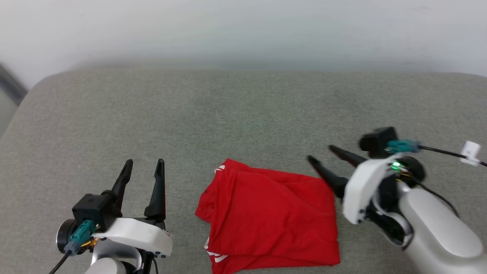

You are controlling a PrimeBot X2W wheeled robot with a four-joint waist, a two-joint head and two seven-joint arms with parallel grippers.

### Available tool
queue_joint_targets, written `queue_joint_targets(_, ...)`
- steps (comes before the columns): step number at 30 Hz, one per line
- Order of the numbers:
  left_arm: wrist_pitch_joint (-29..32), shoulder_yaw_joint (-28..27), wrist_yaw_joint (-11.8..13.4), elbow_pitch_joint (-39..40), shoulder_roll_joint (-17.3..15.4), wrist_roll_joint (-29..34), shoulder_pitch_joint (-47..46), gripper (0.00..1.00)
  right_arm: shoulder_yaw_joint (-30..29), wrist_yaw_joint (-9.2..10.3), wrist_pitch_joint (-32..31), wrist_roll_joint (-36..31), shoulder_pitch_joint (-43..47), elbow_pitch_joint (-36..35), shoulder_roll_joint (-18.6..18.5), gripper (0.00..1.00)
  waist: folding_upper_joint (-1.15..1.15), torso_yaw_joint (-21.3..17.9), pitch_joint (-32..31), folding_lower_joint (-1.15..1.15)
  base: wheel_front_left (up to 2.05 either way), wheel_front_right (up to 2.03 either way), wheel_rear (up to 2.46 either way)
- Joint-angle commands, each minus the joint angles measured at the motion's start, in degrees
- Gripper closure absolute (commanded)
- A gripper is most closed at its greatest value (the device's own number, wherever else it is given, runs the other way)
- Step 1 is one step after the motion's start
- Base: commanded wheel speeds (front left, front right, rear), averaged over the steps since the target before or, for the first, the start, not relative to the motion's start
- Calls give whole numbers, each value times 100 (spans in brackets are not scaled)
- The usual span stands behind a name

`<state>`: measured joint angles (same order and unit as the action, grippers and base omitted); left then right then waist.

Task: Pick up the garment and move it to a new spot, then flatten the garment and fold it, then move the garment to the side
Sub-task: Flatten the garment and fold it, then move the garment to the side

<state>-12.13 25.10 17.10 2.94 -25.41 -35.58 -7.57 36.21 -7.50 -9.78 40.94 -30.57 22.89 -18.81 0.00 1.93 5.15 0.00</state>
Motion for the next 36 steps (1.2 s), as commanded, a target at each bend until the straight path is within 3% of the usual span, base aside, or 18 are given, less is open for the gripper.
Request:
queue_joint_targets(1, -29, -39, 36, -11, -25, -28, 66, 0, -312, 2, 121, -322, 245, 49, -103, 0, 0, -121, -74, 0, 0, 0, 0)
queue_joint_targets(6, -87, -134, 76, -71, -54, -86, 192, 0, -1723, 1, 365, -1275, 988, -289, -131, 0, 0, -317, -152, 0, 0, 0, 0)
queue_joint_targets(10, -133, -224, 106, -154, -57, -114, 297, 0, -2856, 1, 654, -1882, 1726, -1075, 198, 0, 0, -430, -228, 0, 0, 0, 0)
queue_joint_targets(13, -172, -278, 137, -206, -61, -109, 339, 0, -3391, 2, 872, -2262, 2213, -1779, 537, 0, 0, -475, -273, 0, 0, 0, 0)
queue_joint_targets(18, -213, -309, 180, -289, -65, -74, 533, 0, -3572, 2, 864, -2661, 2890, -2612, 987, 0, 0, -514, -428, 0, 0, 0, 0)
queue_joint_targets(24, -235, -295, 271, -267, -75, -41, 798, 0, -3655, 2, 679, -2825, 3417, -3083, 1299, 0, 0, -513, -556, 0, 0, 0, 0)
queue_joint_targets(36, -206, -303, 393, -140, -116, -23, 932, 0, -3791, 2, 391, -2935, 3570, -3458, 1461, 0, 0, -524, -564, 0, 0, 0, 0)
